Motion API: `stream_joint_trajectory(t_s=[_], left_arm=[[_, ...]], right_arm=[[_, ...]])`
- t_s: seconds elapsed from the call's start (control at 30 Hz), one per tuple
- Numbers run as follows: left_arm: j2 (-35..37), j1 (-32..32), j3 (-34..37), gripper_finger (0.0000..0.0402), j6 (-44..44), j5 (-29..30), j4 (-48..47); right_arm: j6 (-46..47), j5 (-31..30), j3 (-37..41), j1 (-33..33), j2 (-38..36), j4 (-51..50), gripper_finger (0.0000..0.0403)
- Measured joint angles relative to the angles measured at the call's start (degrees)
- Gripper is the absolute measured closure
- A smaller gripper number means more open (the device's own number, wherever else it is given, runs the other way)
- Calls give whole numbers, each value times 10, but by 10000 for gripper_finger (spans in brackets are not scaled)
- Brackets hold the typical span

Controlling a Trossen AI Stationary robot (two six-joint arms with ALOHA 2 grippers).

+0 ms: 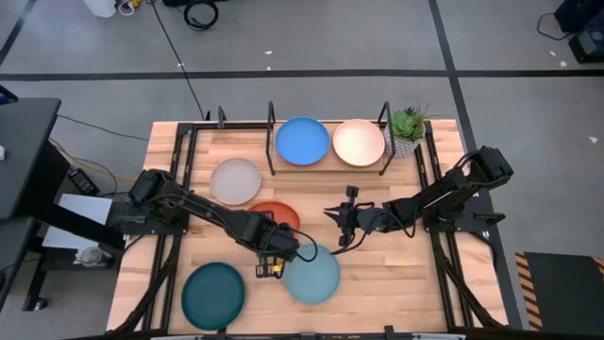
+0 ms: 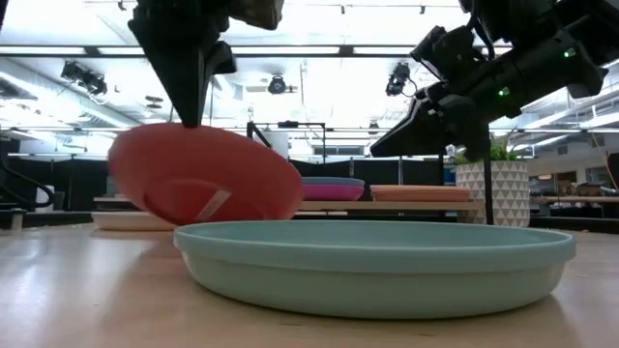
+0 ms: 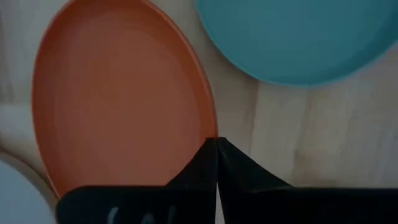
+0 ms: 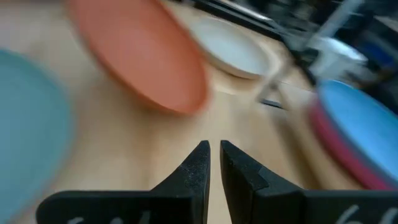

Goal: Place and stack plates onto a shelf
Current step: Stack the orange plate on top of the blue plate on the shelf

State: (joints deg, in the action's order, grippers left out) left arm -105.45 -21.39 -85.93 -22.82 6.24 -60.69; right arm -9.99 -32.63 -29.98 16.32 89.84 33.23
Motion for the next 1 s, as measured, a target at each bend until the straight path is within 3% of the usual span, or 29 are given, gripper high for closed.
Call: stream_joint_trajectory(t_s=[0.13, 0.2, 0.5, 0.77, 1.0], left_arm=[[0, -1, 0, 399, 58, 11, 0], [0, -1, 0, 400, 70, 27, 0], [0, -1, 0, 400, 124, 93, 16], [0, 17, 0, 401, 177, 97, 76], [0, 37, 1, 401, 194, 97, 97]], right_arm=[[-36, 108, 0, 2, 0, 11, 359], [-55, 125, 0, 2, 0, 19, 357], [-71, 112, 0, 1, 0, 28, 314], [-72, 138, -1, 1, 0, 26, 254], [-91, 148, -59, 0, 9, -65, 216]])
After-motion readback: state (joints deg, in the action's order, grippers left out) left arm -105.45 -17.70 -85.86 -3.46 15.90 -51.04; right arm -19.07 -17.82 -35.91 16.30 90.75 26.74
